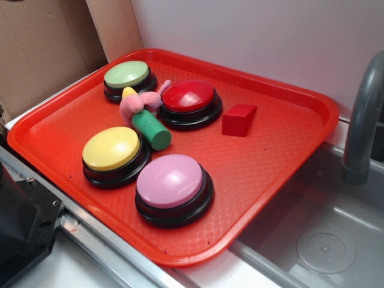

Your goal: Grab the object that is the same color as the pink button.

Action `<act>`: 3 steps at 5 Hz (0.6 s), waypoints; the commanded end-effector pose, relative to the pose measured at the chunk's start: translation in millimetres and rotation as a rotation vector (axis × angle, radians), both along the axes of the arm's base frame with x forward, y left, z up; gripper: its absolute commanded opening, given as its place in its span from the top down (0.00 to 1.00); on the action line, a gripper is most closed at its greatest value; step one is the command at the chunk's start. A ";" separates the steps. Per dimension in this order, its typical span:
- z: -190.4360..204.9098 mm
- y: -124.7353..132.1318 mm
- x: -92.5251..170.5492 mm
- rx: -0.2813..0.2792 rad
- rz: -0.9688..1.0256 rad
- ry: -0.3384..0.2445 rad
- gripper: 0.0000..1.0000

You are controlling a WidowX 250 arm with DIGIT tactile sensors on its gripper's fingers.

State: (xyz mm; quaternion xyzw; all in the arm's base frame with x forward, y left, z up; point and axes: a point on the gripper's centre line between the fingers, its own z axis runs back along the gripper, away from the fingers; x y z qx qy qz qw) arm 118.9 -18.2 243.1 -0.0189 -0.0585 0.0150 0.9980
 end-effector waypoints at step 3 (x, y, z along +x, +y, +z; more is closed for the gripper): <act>-53.6 19.6 52.9 0.005 0.067 -0.126 0.00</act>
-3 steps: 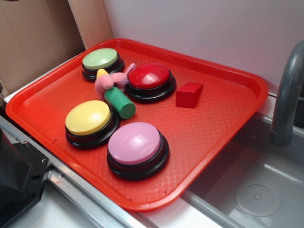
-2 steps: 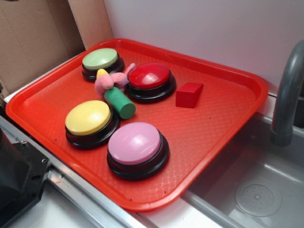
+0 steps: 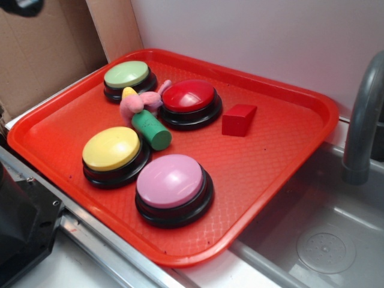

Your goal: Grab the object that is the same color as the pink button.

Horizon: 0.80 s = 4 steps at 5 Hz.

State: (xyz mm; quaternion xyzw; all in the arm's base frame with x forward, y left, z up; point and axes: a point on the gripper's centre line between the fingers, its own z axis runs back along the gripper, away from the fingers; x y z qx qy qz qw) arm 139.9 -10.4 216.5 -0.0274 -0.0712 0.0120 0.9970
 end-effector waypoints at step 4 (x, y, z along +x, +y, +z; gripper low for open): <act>-132.8 38.0 99.5 0.059 0.263 -0.166 0.00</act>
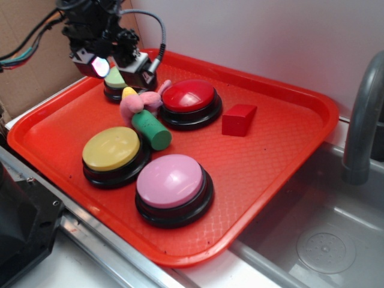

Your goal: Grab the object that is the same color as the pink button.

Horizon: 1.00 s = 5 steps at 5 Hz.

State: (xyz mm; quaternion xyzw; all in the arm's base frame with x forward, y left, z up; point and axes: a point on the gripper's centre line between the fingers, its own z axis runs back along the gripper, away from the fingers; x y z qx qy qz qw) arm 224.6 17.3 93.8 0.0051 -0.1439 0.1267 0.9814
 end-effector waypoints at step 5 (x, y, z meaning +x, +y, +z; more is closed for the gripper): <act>-48.5 25.5 12.9 0.002 0.081 0.056 1.00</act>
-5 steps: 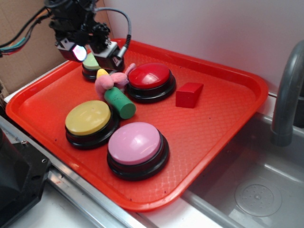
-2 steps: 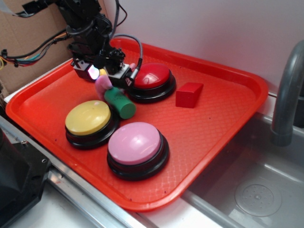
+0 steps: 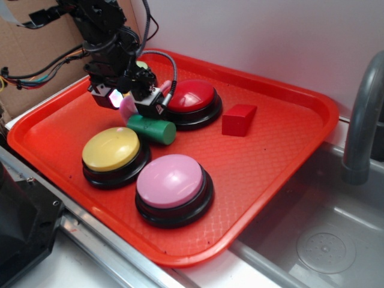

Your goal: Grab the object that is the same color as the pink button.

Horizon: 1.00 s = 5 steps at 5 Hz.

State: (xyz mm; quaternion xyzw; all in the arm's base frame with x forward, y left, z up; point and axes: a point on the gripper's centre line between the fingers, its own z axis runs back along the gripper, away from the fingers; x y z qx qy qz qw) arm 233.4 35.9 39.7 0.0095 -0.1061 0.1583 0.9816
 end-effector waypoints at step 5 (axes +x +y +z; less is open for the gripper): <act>92.8 -0.5 5.8 0.045 0.002 -0.031 1.00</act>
